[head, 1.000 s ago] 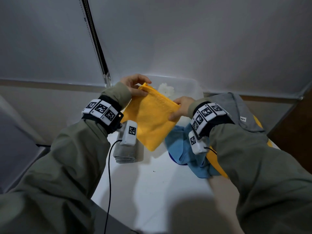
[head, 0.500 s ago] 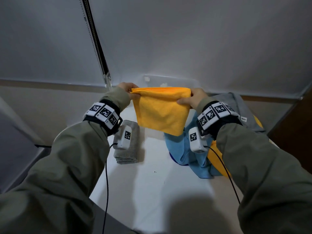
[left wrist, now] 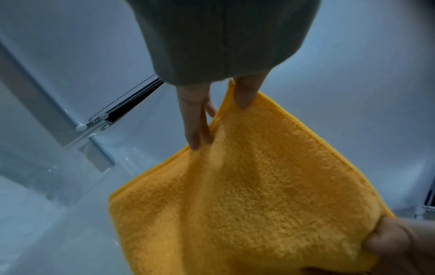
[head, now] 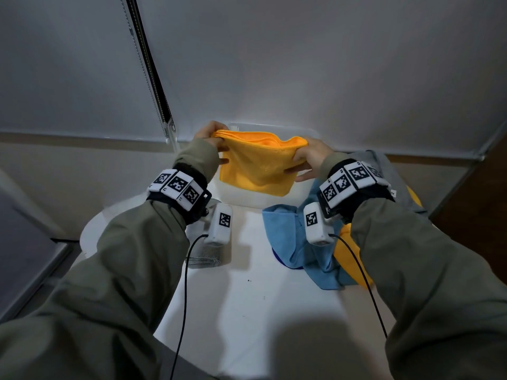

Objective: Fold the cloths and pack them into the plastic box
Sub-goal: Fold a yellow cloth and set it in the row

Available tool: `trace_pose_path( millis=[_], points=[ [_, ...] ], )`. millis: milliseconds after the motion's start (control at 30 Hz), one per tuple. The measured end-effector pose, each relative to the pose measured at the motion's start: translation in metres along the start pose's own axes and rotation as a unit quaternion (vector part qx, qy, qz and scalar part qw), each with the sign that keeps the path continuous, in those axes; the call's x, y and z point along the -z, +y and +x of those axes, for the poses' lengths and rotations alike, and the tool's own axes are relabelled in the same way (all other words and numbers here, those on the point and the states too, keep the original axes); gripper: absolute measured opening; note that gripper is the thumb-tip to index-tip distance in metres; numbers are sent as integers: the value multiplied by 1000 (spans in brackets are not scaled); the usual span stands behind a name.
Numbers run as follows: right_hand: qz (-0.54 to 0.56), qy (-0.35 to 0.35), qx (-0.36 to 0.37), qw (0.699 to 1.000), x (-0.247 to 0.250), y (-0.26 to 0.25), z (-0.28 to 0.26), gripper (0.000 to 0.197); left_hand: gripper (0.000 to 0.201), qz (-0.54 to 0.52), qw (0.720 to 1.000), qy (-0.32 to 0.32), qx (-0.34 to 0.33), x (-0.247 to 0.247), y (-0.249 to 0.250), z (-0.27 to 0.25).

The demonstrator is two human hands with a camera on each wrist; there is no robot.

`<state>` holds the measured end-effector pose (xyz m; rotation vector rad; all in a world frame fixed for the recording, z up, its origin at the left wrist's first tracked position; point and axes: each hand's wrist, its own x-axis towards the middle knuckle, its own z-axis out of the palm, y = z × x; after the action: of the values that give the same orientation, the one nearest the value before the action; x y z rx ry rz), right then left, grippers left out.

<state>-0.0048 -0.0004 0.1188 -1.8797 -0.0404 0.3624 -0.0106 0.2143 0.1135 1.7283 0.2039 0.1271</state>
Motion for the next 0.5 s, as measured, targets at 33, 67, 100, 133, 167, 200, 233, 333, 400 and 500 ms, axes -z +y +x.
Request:
trace_pose_path(
  millis=[33,67,100,133,167,200,233,333,400,500],
  points=[
    [11,10,1,1000,1,0,0,27,27,15,1000,0,-25,2,1,1],
    [10,26,11,1000,3,1,1,26,19,46,998,0,-45,5,2,2],
    [-6,45,24,999,4,2,1,25,15,66,996,3,-61,8,0,6],
    [-29,59,38,997,6,2,1,24,18,68,996,0,-56,9,-1,8],
    [-49,66,48,995,7,3,1,26,23,56,997,-2,-50,9,-2,8],
    [-63,70,52,994,9,4,0,30,25,45,998,6,-44,9,-4,7],
    [-71,75,54,993,9,4,-2,33,21,29,999,16,-41,9,-7,8],
    [-76,90,43,992,9,9,-4,39,27,25,1000,20,-3,8,-14,5],
    [-94,89,18,991,7,15,-5,44,36,52,998,0,44,8,-22,5],
    [-155,48,-60,985,2,30,-3,42,10,86,994,-40,61,10,-39,1]
  ],
)
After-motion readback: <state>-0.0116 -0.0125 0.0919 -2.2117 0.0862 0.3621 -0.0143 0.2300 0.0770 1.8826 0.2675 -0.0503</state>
